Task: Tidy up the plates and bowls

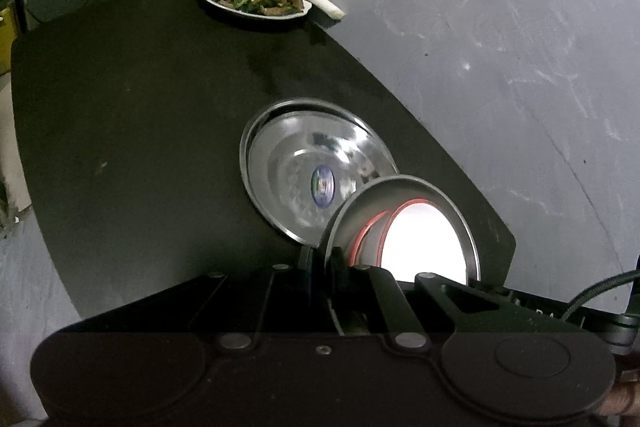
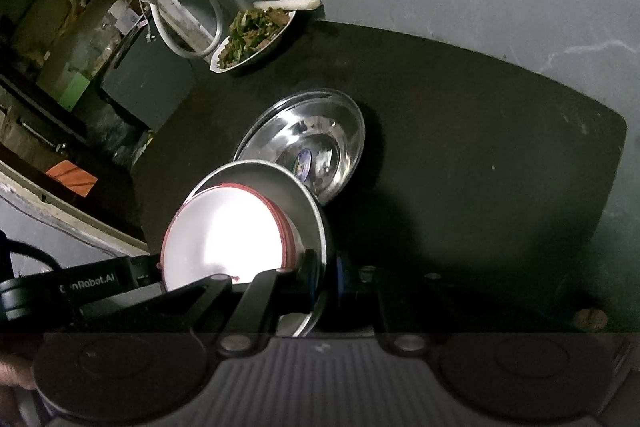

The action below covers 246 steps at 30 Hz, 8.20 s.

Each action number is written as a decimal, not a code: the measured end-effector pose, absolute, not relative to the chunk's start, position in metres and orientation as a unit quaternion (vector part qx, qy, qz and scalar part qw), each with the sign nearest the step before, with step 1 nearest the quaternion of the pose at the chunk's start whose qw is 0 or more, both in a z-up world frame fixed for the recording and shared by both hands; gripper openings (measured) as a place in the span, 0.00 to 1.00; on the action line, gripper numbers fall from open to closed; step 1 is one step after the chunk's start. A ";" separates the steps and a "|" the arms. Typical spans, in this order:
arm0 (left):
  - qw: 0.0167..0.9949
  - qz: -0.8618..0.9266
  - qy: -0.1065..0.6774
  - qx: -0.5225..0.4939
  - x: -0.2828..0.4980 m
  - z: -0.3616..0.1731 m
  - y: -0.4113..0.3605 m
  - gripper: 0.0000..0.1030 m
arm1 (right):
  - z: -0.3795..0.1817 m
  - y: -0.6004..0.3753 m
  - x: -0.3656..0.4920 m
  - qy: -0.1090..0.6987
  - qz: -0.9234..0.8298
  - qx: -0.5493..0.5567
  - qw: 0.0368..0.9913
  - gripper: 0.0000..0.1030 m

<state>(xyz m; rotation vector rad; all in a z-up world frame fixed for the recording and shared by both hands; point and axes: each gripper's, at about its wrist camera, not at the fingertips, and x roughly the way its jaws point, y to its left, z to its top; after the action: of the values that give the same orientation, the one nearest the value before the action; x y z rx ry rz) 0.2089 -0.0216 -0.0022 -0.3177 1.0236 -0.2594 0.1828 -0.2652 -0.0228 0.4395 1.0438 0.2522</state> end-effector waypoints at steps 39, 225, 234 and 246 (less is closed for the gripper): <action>0.841 -0.068 0.505 -0.182 0.316 -0.040 -0.009 0.06 | -0.051 -0.252 0.319 0.522 0.163 0.173 0.819 0.11; 0.960 0.069 0.266 -0.048 -0.016 -0.006 -0.029 0.99 | 0.001 -0.280 0.012 0.300 0.131 0.037 0.944 1.00; 0.959 0.076 0.269 -0.050 -0.011 -0.009 -0.026 0.99 | -0.001 -0.277 0.016 0.306 0.136 0.034 0.942 1.00; 0.958 0.077 0.270 -0.051 -0.009 -0.010 -0.025 0.99 | -0.003 -0.274 0.022 0.310 0.135 0.032 0.940 1.00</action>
<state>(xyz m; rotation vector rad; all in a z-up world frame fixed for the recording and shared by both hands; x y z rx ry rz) -0.0090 -0.0252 -0.0102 -0.1034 0.5485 0.1566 0.0216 -0.2744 -0.0027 0.0663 0.6334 0.2752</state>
